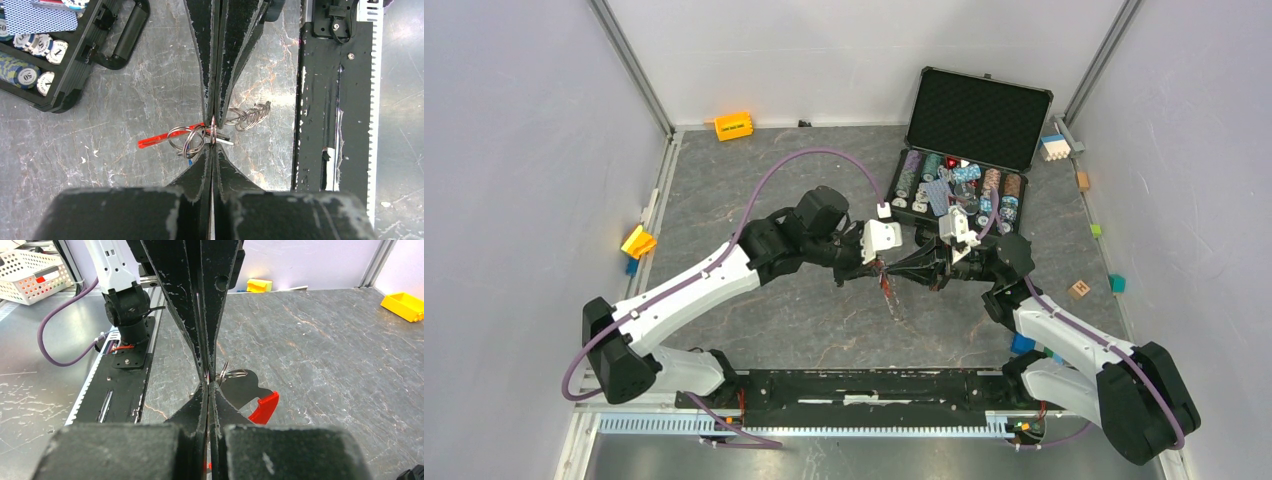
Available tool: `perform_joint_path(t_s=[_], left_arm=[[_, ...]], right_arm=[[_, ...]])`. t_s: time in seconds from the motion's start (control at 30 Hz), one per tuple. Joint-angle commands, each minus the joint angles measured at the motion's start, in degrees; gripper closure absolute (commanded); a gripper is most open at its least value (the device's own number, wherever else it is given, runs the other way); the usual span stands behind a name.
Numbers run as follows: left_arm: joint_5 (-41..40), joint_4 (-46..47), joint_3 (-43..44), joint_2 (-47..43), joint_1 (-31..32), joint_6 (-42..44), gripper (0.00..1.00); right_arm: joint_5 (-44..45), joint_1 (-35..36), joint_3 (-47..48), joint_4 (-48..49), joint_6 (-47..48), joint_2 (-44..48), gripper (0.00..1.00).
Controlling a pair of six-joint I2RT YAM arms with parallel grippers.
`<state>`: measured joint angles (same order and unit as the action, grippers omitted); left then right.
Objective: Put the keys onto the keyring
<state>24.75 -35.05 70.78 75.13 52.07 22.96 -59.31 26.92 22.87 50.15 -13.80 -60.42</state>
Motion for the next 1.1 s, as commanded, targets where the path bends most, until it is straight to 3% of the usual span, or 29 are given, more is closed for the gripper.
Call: perform_joint_path(t_s=[0.0,0.27,0.67,1.07], left_arm=[[1.9,0.9,2.2,0.8,-0.2,-2.6,0.98],[2.0,0.9,2.9,2.6,-0.2,-3.4,0.95],[1.9,1.1,4.5,3.6,-0.2,-3.8,0.76],[0.5,0.5,3.8,-0.4,-0.3,0.4,0.66]], right_arm=[[0.2,-0.1,0.1,5.6,-1.3,1.1,1.0],[0.6,-0.2,-0.1,5.9,-1.5,1.0,1.0],[1.0,-0.2,-0.2,4.4,-0.1,0.8,1.0],[1.3,-0.1,0.3,2.1,1.8,0.4,1.0]])
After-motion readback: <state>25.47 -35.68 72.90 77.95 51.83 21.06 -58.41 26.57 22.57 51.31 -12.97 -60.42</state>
